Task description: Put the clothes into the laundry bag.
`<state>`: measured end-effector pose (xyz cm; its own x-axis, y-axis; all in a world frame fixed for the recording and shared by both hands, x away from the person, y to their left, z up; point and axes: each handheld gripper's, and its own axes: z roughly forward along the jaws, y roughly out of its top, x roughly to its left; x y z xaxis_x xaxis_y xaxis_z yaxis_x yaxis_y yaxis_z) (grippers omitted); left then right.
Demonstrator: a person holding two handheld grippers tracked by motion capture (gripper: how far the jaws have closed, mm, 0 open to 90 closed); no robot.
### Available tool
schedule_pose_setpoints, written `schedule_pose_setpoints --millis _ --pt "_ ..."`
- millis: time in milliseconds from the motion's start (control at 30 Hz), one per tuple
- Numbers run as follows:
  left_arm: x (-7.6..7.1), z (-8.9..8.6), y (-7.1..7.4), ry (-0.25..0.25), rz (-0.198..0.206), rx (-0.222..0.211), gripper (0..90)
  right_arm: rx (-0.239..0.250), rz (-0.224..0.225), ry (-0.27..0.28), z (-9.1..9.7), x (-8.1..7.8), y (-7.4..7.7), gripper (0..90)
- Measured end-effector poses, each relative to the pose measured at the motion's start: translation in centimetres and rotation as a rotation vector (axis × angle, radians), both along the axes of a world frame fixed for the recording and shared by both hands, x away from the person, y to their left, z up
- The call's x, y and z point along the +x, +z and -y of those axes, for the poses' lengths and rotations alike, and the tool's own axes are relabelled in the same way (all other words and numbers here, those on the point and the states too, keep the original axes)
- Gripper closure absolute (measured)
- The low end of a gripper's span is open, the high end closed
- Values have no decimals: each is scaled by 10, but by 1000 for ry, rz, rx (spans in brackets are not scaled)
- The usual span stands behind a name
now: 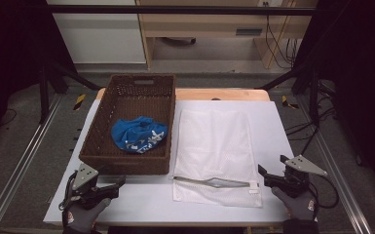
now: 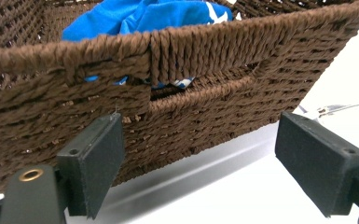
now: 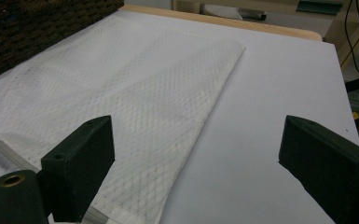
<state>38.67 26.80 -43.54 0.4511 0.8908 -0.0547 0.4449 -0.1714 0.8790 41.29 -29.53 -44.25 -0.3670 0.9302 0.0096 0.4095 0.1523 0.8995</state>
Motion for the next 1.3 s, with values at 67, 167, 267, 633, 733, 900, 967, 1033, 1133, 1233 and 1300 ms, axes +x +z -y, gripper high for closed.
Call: schedule_pose_setpoints --millis 67,167,267,633,733,900,967,1033,1133,1233,1300 --pt "0 0 1 -3 3 -1 154 4 -2 3 -1 0 0 108" --pt "-1 1 1 -12 1 -10 156 21 -5 3 -2 0 0 104" --pt "-1 2 5 -19 8 -10 156 23 -4 0 -5 1 1 96" --pt "-4 6 21 -14 38 -15 147 32 2 -7 -8 1 1 101" --pt "-4 5 29 -14 55 -14 147 26 7 0 -11 1 2 100" --pt "-4 5 36 -16 71 -18 147 24 2 -3 -11 1 1 99" --pt "-1 6 42 -14 76 -20 147 22 6 -11 -12 1 1 98" --pt "2 8 47 -18 88 -24 147 26 2 -13 -12 1 0 98" --pt "5 11 54 -21 100 -29 145 24 2 -9 -13 1 1 98" --pt "8 13 60 -22 109 -34 144 26 3 -4 -14 1 1 97" --pt "11 15 63 -24 114 -44 144 23 5 -6 -14 1 1 97"
